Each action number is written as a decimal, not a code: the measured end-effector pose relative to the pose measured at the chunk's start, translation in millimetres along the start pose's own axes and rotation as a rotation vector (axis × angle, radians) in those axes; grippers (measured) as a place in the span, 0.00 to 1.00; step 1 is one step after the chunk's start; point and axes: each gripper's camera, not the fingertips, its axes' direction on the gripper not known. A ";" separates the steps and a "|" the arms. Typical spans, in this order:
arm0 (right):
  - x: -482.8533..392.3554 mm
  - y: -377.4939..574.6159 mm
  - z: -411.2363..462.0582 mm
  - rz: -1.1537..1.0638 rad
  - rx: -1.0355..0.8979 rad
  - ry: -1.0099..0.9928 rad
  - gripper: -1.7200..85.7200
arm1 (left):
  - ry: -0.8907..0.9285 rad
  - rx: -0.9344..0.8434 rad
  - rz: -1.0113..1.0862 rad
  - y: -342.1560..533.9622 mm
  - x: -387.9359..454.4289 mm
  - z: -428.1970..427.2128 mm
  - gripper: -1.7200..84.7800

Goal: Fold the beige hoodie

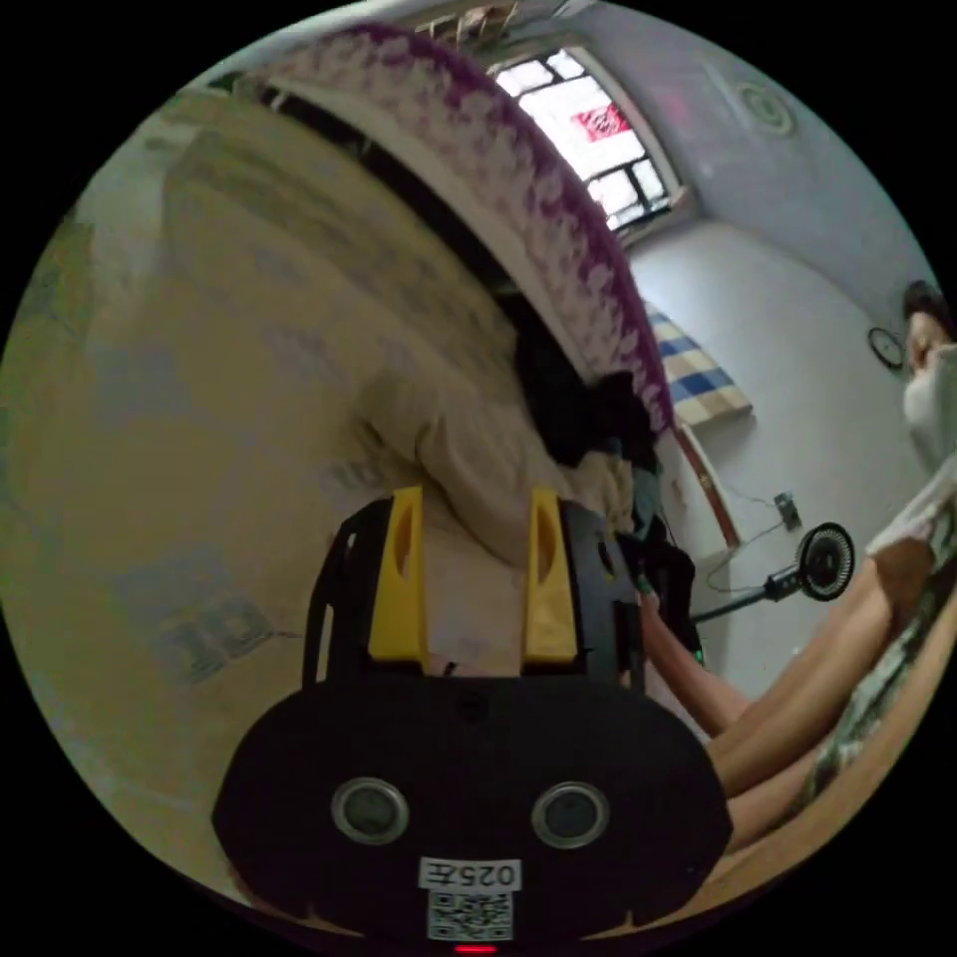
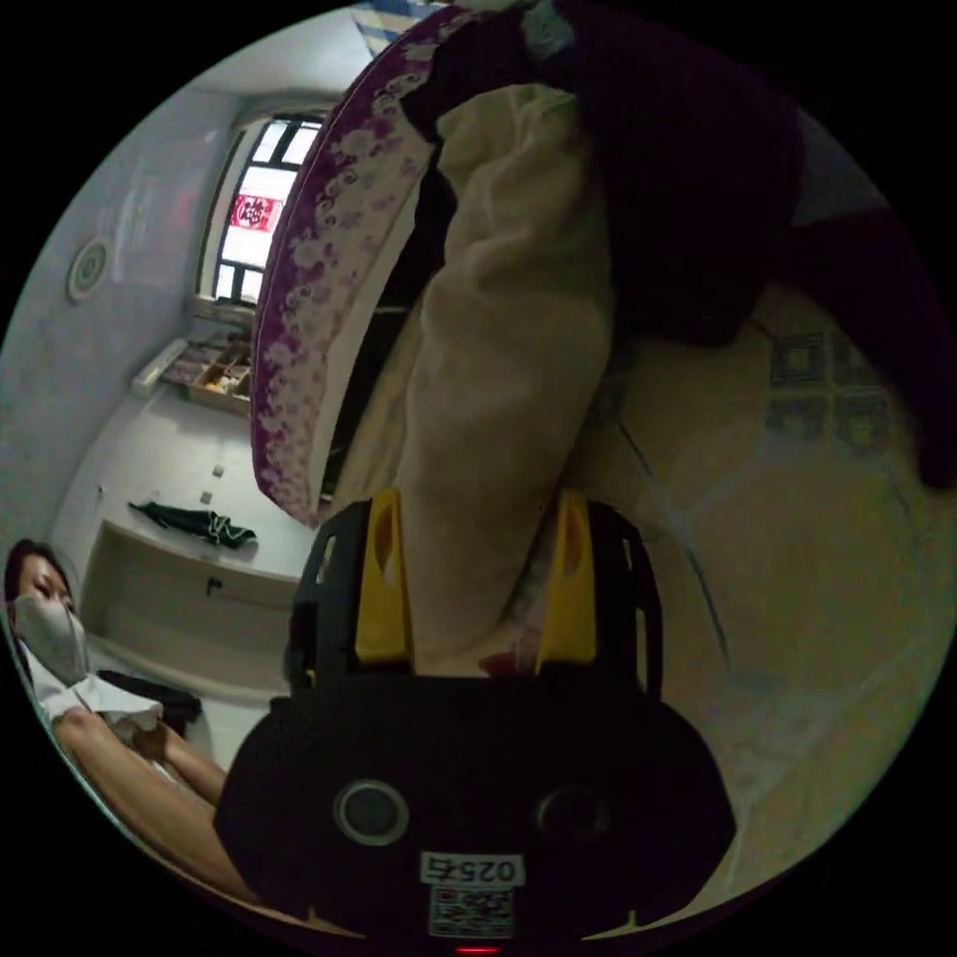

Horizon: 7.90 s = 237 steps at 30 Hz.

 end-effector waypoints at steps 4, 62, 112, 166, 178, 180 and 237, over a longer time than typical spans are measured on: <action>-22.6 -29.2 38.4 -0.050 -0.081 0.045 0.18 | -0.013 -0.112 -0.011 -29.7 -12.3 52.5 0.18; -223.0 114.2 297.8 -0.295 -0.019 -0.250 0.21 | 0.279 0.092 0.297 -37.0 141.1 -235.6 0.00; -660.3 375.3 29.3 -1.213 0.389 -0.205 0.01 | -0.516 0.645 0.572 19.2 377.0 -337.3 0.01; -441.6 163.8 657.7 -1.210 -0.578 0.517 0.15 | -0.126 0.459 -0.847 -145.6 -98.1 -199.3 0.13; -457.3 99.4 693.1 -1.018 -0.688 0.484 0.08 | -0.538 0.416 -0.720 -272.6 -169.4 -244.9 0.01; -468.8 104.6 712.0 -0.911 -0.763 0.298 0.08 | -0.596 0.439 -0.769 -293.5 -195.0 -283.5 0.01; -187.7 -162.4 438.8 -0.388 -0.339 -0.262 0.21 | -0.299 -0.388 0.468 -148.0 183.8 274.3 0.10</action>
